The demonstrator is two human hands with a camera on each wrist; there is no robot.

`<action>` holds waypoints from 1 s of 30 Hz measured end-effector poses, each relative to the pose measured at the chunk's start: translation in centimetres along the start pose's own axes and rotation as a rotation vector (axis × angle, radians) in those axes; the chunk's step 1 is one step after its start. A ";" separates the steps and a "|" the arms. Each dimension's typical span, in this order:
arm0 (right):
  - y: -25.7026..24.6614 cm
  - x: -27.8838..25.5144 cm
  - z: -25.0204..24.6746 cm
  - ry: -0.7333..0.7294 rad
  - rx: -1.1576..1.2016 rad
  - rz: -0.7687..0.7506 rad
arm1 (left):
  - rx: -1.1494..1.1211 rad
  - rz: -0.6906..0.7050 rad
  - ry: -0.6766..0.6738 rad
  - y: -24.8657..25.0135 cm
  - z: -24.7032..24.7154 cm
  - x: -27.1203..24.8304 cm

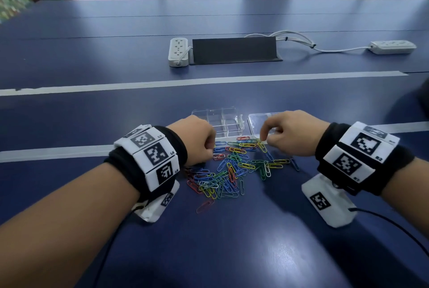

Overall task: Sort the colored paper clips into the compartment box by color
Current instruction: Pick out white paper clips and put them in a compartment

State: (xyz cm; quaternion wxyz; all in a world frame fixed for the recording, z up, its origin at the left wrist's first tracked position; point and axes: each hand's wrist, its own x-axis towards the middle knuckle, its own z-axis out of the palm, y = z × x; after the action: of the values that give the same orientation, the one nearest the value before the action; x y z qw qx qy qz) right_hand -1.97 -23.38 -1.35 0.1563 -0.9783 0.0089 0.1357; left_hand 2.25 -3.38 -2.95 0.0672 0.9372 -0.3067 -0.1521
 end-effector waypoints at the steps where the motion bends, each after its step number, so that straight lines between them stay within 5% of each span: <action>1: -0.1 -0.2 -0.1 -0.005 0.037 -0.007 | -0.020 -0.002 0.015 0.0 0.0 0.0; 9: 0.0 -2.0 1.0 -0.136 -0.132 0.009 | -0.131 -0.021 0.070 -0.3 -0.1 -0.1; 20: 0.2 -1.2 1.4 -0.063 -0.159 -0.006 | -0.240 -0.068 -0.008 0.1 -0.3 -0.4; 25: -0.2 -1.0 0.9 -0.093 0.005 -0.015 | -0.322 -0.116 -0.053 0.2 -0.6 -0.4; 30: -1.1 -0.4 1.3 -0.194 0.360 0.056 | -0.123 -0.053 0.001 0.5 -0.1 0.0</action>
State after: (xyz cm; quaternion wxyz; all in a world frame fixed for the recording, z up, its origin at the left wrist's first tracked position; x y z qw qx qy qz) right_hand -2.67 -21.93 -2.10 0.3251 -0.9162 0.0451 0.2300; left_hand 1.98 -3.77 -2.78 0.1206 0.9391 -0.2720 -0.1717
